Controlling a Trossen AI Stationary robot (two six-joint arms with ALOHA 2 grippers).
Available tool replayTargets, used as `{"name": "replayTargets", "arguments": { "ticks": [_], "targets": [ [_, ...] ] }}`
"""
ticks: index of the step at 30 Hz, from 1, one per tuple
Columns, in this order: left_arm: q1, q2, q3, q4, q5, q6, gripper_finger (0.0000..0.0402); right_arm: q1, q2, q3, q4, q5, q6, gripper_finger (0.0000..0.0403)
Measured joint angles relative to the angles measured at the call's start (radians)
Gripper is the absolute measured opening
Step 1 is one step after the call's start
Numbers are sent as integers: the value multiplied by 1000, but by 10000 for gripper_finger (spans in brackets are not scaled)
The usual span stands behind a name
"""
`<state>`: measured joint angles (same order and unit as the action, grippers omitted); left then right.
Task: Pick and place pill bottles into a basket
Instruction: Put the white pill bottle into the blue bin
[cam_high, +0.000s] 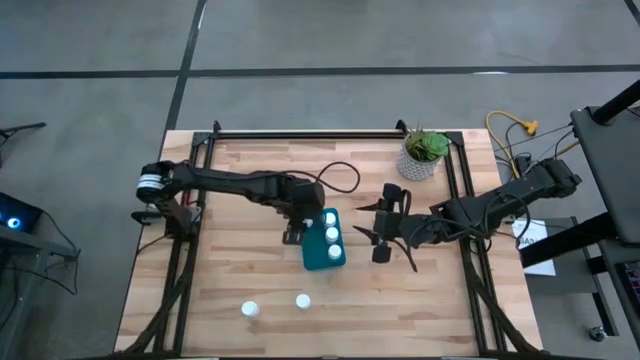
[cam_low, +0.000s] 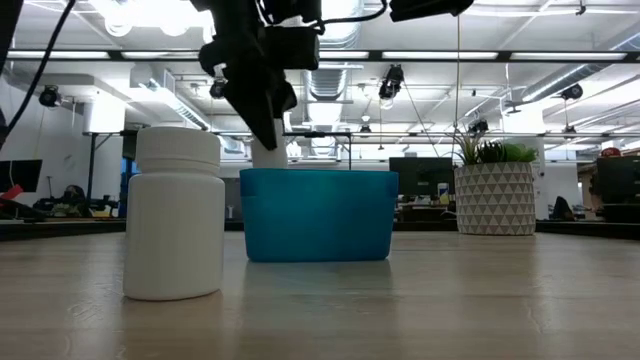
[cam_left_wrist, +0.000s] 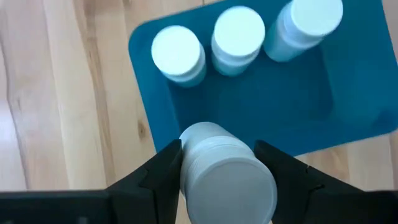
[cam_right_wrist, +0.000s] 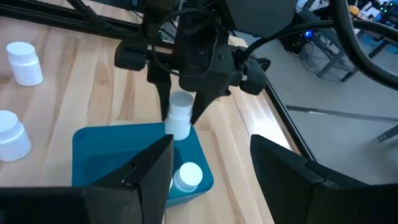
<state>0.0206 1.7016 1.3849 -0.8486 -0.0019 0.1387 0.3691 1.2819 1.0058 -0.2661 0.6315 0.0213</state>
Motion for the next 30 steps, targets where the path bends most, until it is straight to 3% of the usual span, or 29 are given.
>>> {"name": "replayTargets", "arguments": {
  "ticks": [30],
  "targets": [
    [13,143,-3,84,6,28,167,11,-6,0,-22,0,4,206]
  ]
}}
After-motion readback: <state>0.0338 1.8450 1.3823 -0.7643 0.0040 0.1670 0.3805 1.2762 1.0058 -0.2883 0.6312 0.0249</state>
